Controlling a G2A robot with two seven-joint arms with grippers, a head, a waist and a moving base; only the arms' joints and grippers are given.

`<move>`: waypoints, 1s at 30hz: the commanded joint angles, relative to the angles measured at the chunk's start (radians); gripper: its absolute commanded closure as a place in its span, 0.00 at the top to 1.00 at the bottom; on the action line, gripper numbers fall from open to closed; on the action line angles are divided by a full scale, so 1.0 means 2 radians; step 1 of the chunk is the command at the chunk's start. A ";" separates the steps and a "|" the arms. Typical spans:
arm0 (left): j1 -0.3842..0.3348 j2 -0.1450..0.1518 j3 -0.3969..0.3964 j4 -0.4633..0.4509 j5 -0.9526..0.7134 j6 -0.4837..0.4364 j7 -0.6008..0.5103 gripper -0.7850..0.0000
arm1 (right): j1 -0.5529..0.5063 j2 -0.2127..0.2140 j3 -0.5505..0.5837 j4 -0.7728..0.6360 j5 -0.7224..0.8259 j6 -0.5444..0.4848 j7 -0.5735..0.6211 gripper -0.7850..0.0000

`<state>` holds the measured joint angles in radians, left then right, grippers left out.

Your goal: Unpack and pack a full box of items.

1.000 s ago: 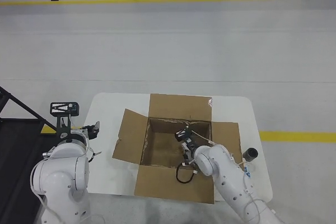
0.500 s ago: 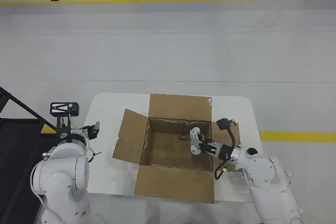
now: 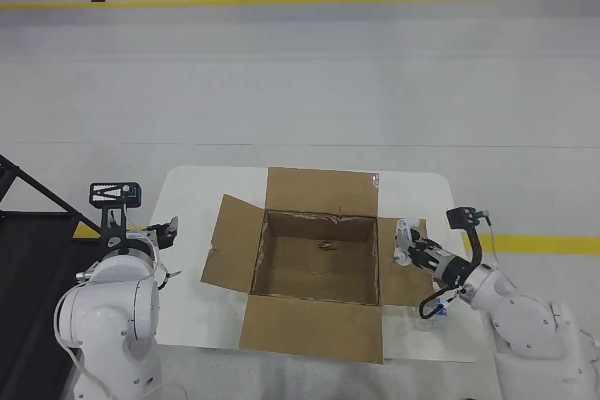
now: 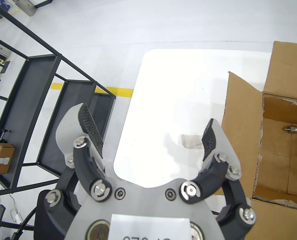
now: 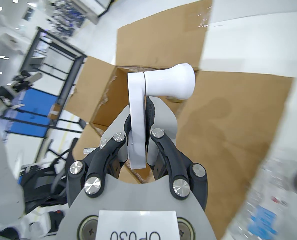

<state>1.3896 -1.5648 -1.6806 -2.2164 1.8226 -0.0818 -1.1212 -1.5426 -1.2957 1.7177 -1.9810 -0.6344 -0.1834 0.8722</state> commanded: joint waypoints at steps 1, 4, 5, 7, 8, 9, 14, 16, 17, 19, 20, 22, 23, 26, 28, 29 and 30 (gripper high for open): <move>0.000 0.000 0.000 0.000 0.000 0.000 0.000 1.00 | -0.023 0.003 0.016 -0.056 -0.075 0.035 0.011 0.00; 0.000 0.000 0.000 0.000 0.000 0.000 0.000 1.00 | -0.055 0.006 0.031 -0.111 -0.139 0.073 0.030 0.00; 0.000 0.000 0.000 0.000 0.000 0.000 0.000 1.00 | -0.066 0.006 0.036 -0.122 -0.148 0.085 0.033 0.00; 0.000 0.000 0.000 0.000 0.000 0.000 0.000 1.00 | -0.087 0.007 0.046 -0.135 -0.162 0.105 0.040 0.00; 0.000 0.000 0.000 0.000 0.000 0.000 0.000 1.00 | -0.098 0.007 0.051 -0.141 -0.167 0.115 0.042 0.00; 0.000 0.000 0.000 0.000 0.000 0.000 0.000 1.00 | -0.110 0.007 0.057 -0.147 -0.178 0.122 0.047 0.00; 0.000 0.000 0.000 0.000 0.000 0.000 0.000 1.00 | -0.176 0.007 0.071 -0.177 -0.225 0.146 0.069 0.00; 0.000 0.000 0.000 0.000 0.000 0.000 0.000 1.00 | -0.202 0.007 0.070 -0.184 -0.241 0.157 0.077 0.00; 0.000 0.000 0.000 0.000 0.000 0.000 0.000 1.00 | -0.211 0.006 0.068 -0.185 -0.244 0.161 0.075 0.00; 0.000 0.000 0.000 0.000 0.000 0.000 0.000 1.00 | -0.232 0.005 0.061 -0.184 -0.251 0.164 0.073 0.00; 0.000 0.000 0.000 0.000 0.000 0.000 0.000 1.00 | -0.235 0.005 0.059 -0.183 -0.252 0.165 0.072 0.00; 0.000 0.000 0.000 0.000 0.000 0.000 0.000 1.00 | -0.235 0.005 0.059 -0.183 -0.252 0.165 0.072 0.00; 0.000 0.000 0.000 0.000 0.000 0.000 0.000 1.00 | -0.235 0.005 0.059 -0.183 -0.252 0.165 0.072 0.00; 0.000 0.000 0.000 0.000 0.000 0.000 0.000 1.00 | -0.235 0.005 0.059 -0.183 -0.252 0.165 0.072 0.00; 0.000 0.000 0.000 0.000 0.000 0.000 0.000 1.00 | -0.235 0.005 0.059 -0.183 -0.252 0.165 0.072 0.00; 0.000 0.000 0.000 0.000 0.000 0.000 0.000 1.00 | -0.235 0.005 0.059 -0.183 -0.252 0.165 0.072 0.00; 0.000 0.000 0.000 0.000 0.000 0.000 0.000 1.00 | -0.235 0.005 0.059 -0.183 -0.252 0.165 0.072 0.00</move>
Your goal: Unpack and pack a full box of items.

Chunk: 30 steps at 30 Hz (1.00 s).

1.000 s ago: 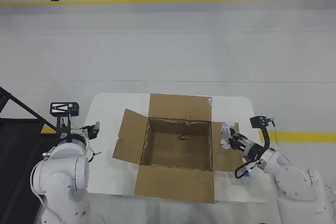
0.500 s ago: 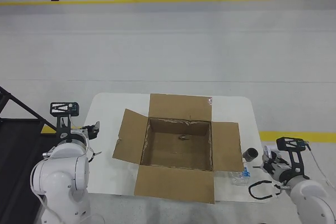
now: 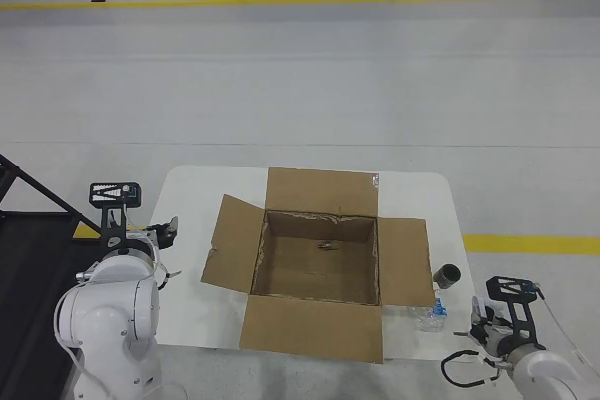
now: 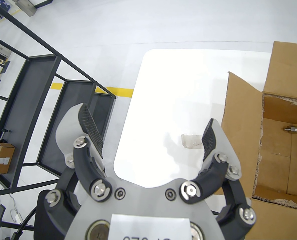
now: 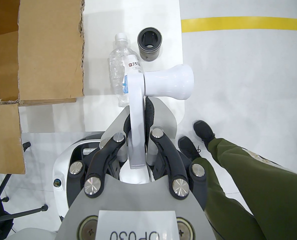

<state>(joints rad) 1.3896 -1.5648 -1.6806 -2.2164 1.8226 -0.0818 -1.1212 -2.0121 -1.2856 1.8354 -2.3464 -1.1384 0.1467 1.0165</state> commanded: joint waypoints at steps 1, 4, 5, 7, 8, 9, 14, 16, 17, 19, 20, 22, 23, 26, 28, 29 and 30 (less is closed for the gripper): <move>0.000 0.000 0.000 0.000 0.000 0.000 0.000 1.00 | 0.000 0.000 0.000 0.000 0.000 0.000 0.000 0.00; 0.000 0.000 0.000 0.000 0.000 0.000 0.000 1.00 | 0.004 0.001 -0.004 0.025 -0.005 -0.012 -0.020 0.00; 0.000 0.000 0.000 0.000 0.000 0.000 0.000 1.00 | 0.007 0.001 -0.002 0.037 -0.005 -0.014 -0.025 0.00; 0.000 0.000 0.000 0.000 0.000 0.000 0.000 1.00 | 0.016 0.002 0.008 0.060 0.001 -0.019 -0.028 0.00; 0.000 0.000 0.000 0.000 0.000 0.000 0.000 1.00 | 0.020 0.003 0.015 0.071 0.002 -0.026 -0.027 0.00; 0.000 0.000 0.000 0.000 0.000 0.000 0.000 1.00 | 0.024 0.004 0.022 0.084 0.001 -0.031 -0.027 0.00; 0.000 0.000 0.000 0.000 0.000 0.000 0.000 1.00 | 0.057 0.009 0.031 0.158 -0.014 -0.071 -0.028 0.00; 0.000 0.000 0.000 0.000 0.000 0.000 0.000 1.00 | 0.073 0.011 0.026 0.187 -0.018 -0.085 -0.027 0.00; 0.000 0.000 0.000 0.000 0.000 0.000 0.000 1.00 | 0.080 0.012 0.022 0.200 -0.023 -0.090 -0.027 0.00; 0.000 0.000 0.000 0.000 0.000 0.000 0.000 1.00 | 0.093 0.013 0.009 0.222 -0.032 -0.098 -0.032 0.00; 0.000 0.000 0.000 0.000 0.000 0.000 0.000 1.00 | 0.100 0.013 0.003 0.231 -0.034 -0.101 -0.036 0.00; 0.000 0.000 0.000 0.000 0.000 0.000 0.000 1.00 | 0.109 0.013 -0.010 0.246 -0.042 -0.104 -0.042 0.00; 0.000 0.000 0.000 0.000 0.000 0.000 0.000 1.00 | 0.113 0.013 -0.016 0.251 -0.043 -0.105 -0.044 0.00; 0.000 0.000 0.000 0.000 0.000 0.000 0.000 1.00 | 0.124 0.013 -0.036 0.269 -0.062 -0.110 -0.048 0.00; 0.000 0.000 0.000 0.000 0.000 0.000 0.000 1.00 | 0.132 0.014 -0.048 0.280 -0.079 -0.110 -0.052 0.00; 0.000 0.000 0.000 0.000 0.000 0.000 0.000 1.00 | 0.136 0.013 -0.053 0.285 -0.083 -0.109 -0.054 0.00; 0.000 0.000 0.000 0.000 0.000 0.000 0.000 1.00 | 0.140 0.013 -0.057 0.290 -0.084 -0.109 -0.055 0.00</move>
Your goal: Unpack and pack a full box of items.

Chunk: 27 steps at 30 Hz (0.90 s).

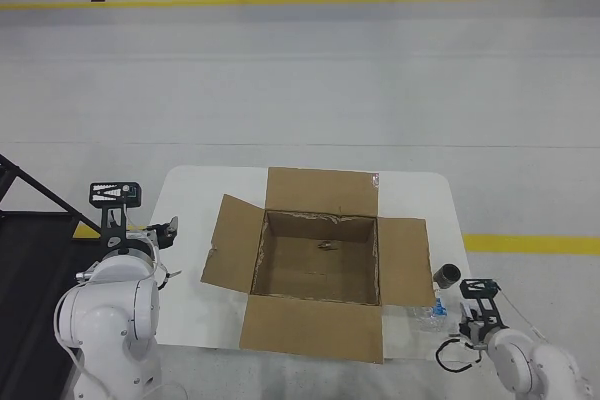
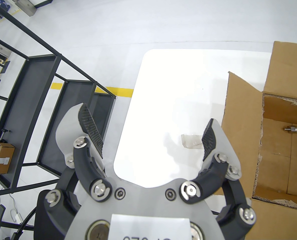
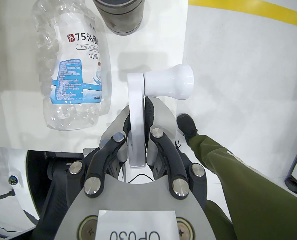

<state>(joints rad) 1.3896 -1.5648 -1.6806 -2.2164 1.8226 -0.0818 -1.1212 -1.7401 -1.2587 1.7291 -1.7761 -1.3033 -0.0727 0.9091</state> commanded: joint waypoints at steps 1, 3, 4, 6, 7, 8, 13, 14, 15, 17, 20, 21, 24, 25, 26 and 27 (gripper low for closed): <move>0.000 0.000 0.000 0.000 0.000 0.000 0.000 1.00 | 0.007 0.000 -0.008 0.009 -0.008 0.000 -0.002 0.00; 0.000 0.000 0.000 0.000 0.000 0.000 0.000 1.00 | 0.013 0.000 -0.014 0.016 -0.013 0.001 -0.003 0.00; 0.000 0.000 0.000 0.000 0.000 0.000 0.000 1.00 | 0.015 0.000 -0.016 0.021 -0.014 0.002 -0.004 0.02; 0.000 0.000 0.000 0.000 0.000 0.000 0.000 1.00 | 0.021 0.001 -0.020 0.030 -0.017 0.001 -0.004 0.07; 0.000 0.000 0.000 0.000 0.000 0.000 0.000 1.00 | 0.024 0.001 -0.021 0.034 -0.019 0.000 -0.004 0.07; 0.000 0.000 0.000 0.000 0.000 0.000 0.000 1.00 | 0.026 0.001 -0.023 0.037 -0.020 0.000 -0.004 0.10; 0.000 0.000 0.000 0.000 0.000 0.000 0.000 1.00 | 0.037 0.002 -0.027 0.055 -0.025 -0.001 -0.005 0.13; 0.000 0.000 0.000 0.000 0.000 0.000 0.000 1.00 | 0.039 0.002 -0.028 0.058 -0.025 -0.001 -0.005 0.14; 0.000 0.000 0.000 0.000 0.000 0.000 0.000 1.00 | 0.041 0.002 -0.028 0.060 -0.024 -0.001 -0.005 0.14; 0.000 0.000 0.000 0.000 0.000 0.000 0.000 1.00 | 0.044 0.003 -0.030 0.064 -0.025 -0.002 -0.005 0.18; 0.000 0.000 0.000 0.000 0.000 0.000 0.000 1.00 | 0.047 0.003 -0.032 0.070 -0.025 -0.003 -0.005 0.24; 0.000 0.000 0.000 0.000 0.000 0.000 0.000 1.00 | 0.048 0.003 -0.032 0.072 -0.026 -0.003 -0.005 0.25; 0.000 0.000 0.000 0.000 0.000 0.000 0.000 1.00 | 0.050 0.004 -0.034 0.072 -0.026 -0.004 -0.004 0.30; 0.000 0.000 0.000 0.000 0.000 0.000 0.000 1.00 | 0.050 0.004 -0.033 0.070 -0.026 -0.004 -0.004 0.32; 0.000 0.000 0.000 0.000 0.000 0.000 0.000 1.00 | 0.049 0.004 -0.031 0.066 -0.027 -0.005 -0.002 0.33; 0.000 0.000 0.000 0.000 0.000 0.000 0.000 1.00 | 0.047 0.005 -0.029 0.061 -0.026 -0.005 0.000 0.34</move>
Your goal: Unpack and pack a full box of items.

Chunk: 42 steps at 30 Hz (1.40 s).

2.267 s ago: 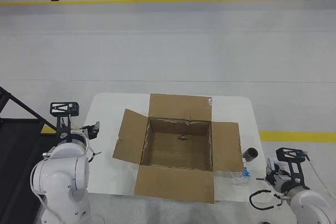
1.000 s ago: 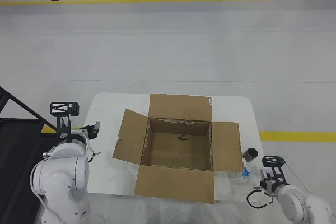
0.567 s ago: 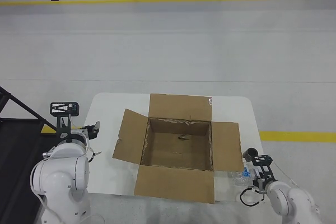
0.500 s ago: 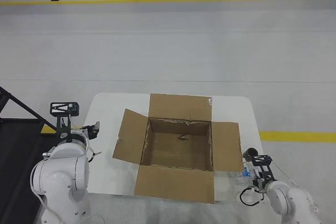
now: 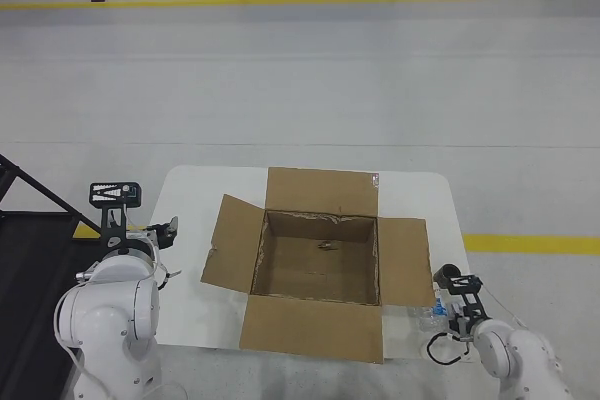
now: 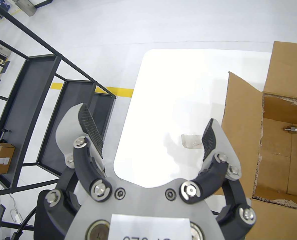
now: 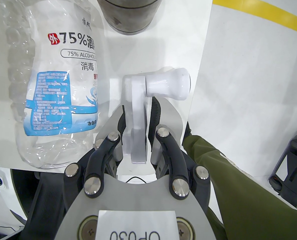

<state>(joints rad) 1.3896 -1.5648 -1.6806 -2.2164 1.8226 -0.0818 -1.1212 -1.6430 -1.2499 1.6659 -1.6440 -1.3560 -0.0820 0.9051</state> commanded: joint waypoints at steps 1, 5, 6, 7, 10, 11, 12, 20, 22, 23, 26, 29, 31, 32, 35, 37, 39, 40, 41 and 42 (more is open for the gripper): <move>0.000 0.000 0.000 0.000 0.000 0.000 0.000 1.00 | -0.004 0.001 0.007 -0.013 0.001 0.000 0.003 0.37; 0.000 0.000 0.000 0.000 0.000 0.000 0.000 1.00 | -0.021 0.003 0.037 -0.062 0.023 0.003 0.011 0.46; 0.000 0.000 0.000 0.000 0.000 0.000 0.000 1.00 | -0.026 0.004 0.048 -0.082 0.034 0.004 0.015 0.47; 0.000 0.000 0.000 0.000 0.000 0.000 0.000 1.00 | -0.032 0.004 0.060 -0.100 0.045 0.006 0.019 0.47; 0.000 0.000 0.000 0.000 0.000 0.000 0.000 1.00 | -0.054 0.005 0.100 -0.170 0.087 0.017 0.026 0.44; 0.000 0.000 0.000 0.000 0.000 0.000 0.000 1.00 | -0.061 0.005 0.115 -0.195 0.108 0.021 0.027 0.36; 0.000 0.000 0.000 0.000 0.000 0.000 0.000 1.00 | -0.068 0.005 0.128 -0.217 0.124 0.022 0.029 0.14; 0.000 0.000 0.000 0.000 0.000 0.000 0.000 1.00 | -0.101 0.004 0.177 -0.353 0.243 -0.011 0.025 0.00; 0.000 0.000 0.000 0.000 0.000 0.000 0.000 1.00 | -0.096 0.006 0.172 -0.353 0.276 -0.044 0.019 0.00; 0.000 0.000 0.000 0.000 0.000 0.000 0.000 1.00 | -0.094 0.007 0.165 -0.353 0.283 -0.062 0.020 0.00; 0.000 0.000 0.000 0.000 0.000 0.000 0.000 1.00 | -0.088 0.009 0.129 -0.353 0.268 -0.079 0.016 0.00; 0.000 0.000 0.000 0.000 0.000 0.000 0.000 1.00 | -0.086 0.009 0.075 -0.353 0.259 -0.086 0.010 0.00; 0.000 0.000 0.000 0.000 0.000 0.000 0.000 1.00 | -0.087 0.010 0.047 -0.353 0.229 -0.086 0.003 0.00; 0.000 0.000 0.000 0.000 0.000 0.000 0.000 1.00 | -0.090 0.010 0.033 -0.353 0.212 -0.083 -0.003 0.00; 0.000 0.000 0.000 0.000 0.000 0.000 0.000 1.00 | -0.097 0.009 0.017 -0.353 0.186 -0.076 -0.011 0.00; 0.000 0.000 0.000 0.000 0.000 0.000 0.000 1.00 | -0.097 0.009 0.017 -0.353 0.186 -0.076 -0.011 0.00; 0.000 0.000 0.000 0.000 0.000 0.000 0.000 1.00 | -0.097 0.009 0.017 -0.353 0.186 -0.076 -0.011 0.00; 0.000 0.000 0.000 0.000 0.000 0.000 0.000 1.00 | -0.097 0.009 0.017 -0.353 0.186 -0.076 -0.011 0.00; 0.000 0.000 0.000 0.000 0.000 0.000 0.000 1.00 | -0.097 0.009 0.017 -0.353 0.186 -0.076 -0.011 0.00; 0.000 0.000 0.000 0.000 0.000 0.000 0.000 1.00 | -0.097 0.009 0.017 -0.353 0.186 -0.076 -0.011 0.00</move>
<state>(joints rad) 1.3896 -1.5648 -1.6806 -2.2164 1.8226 -0.0818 -1.1212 -1.8369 -1.2309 1.7004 -2.3500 -0.9835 -0.2333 0.8839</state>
